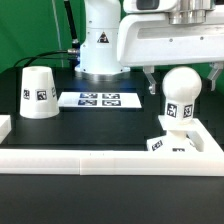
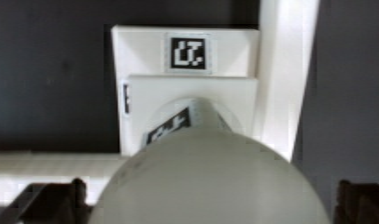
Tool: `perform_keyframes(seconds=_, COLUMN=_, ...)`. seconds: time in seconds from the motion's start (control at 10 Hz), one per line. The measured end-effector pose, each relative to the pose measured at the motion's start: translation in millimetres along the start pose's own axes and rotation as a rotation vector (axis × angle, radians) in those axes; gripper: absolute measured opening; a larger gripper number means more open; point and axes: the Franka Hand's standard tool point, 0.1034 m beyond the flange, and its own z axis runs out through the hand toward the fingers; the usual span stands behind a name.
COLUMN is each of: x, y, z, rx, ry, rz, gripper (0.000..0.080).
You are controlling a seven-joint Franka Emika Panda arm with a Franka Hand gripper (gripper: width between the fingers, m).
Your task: Assemble lamp
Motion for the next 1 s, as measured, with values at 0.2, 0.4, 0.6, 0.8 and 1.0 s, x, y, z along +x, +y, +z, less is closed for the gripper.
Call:
perform_keyframes(seconds=0.2, x=0.8, y=1.7, z=-0.5, rx=-0.007, ry=0.001, rz=-0.168, gripper=0.0699)
perform_keyframes(seconds=0.4, x=3.9, y=0.6, z=-2.3, rx=-0.014, ry=0.001, rz=-0.321, gripper=0.0699)
perform_keyframes(seconds=0.6, x=8.6, y=-0.6, z=-3.0, rx=-0.02, ry=-0.008, rz=-0.47, gripper=0.0699)
perform_keyframes(seconds=0.8, x=12.4, y=-0.5, z=-1.0, rx=-0.027, ry=-0.014, rz=-0.633, gripper=0.0699)
perform_keyframes(seconds=1.0, x=11.2, y=-4.4, z=1.8, rx=-0.036, ry=-0.024, rz=-0.747, gripper=0.0699)
